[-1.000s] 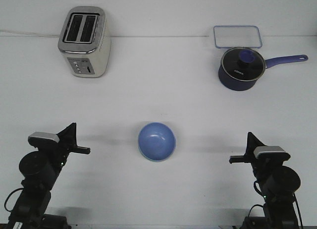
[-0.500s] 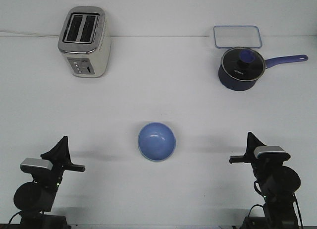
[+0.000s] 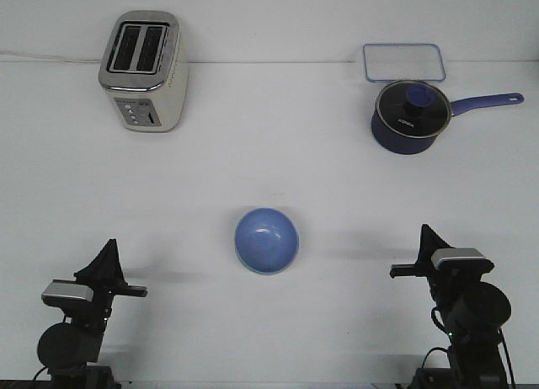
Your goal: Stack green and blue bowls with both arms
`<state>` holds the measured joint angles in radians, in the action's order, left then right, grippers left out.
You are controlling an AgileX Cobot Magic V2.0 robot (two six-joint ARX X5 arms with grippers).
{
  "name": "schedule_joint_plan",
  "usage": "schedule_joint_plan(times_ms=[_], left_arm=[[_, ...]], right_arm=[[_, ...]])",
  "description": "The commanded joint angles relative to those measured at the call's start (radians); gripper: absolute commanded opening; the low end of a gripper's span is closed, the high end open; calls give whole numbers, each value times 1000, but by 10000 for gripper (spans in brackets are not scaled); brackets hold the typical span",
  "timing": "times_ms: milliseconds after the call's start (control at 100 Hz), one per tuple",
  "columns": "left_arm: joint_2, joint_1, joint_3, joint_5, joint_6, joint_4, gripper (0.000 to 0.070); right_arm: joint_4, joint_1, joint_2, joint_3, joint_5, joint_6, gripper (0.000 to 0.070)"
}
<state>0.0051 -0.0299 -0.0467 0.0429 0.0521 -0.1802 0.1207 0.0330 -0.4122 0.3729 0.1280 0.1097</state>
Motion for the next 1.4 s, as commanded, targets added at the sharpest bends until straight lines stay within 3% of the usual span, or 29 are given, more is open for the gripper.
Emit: schedule_joint_plan(times_ms=[0,1390], left_arm=[[-2,2,9,-3,13,-33,10],[-2,4,32,-3,19,-53,10]], right_arm=[[-16,-1,-1,6,-2,6,0],[-16,-1,0,6,-1,6,0]])
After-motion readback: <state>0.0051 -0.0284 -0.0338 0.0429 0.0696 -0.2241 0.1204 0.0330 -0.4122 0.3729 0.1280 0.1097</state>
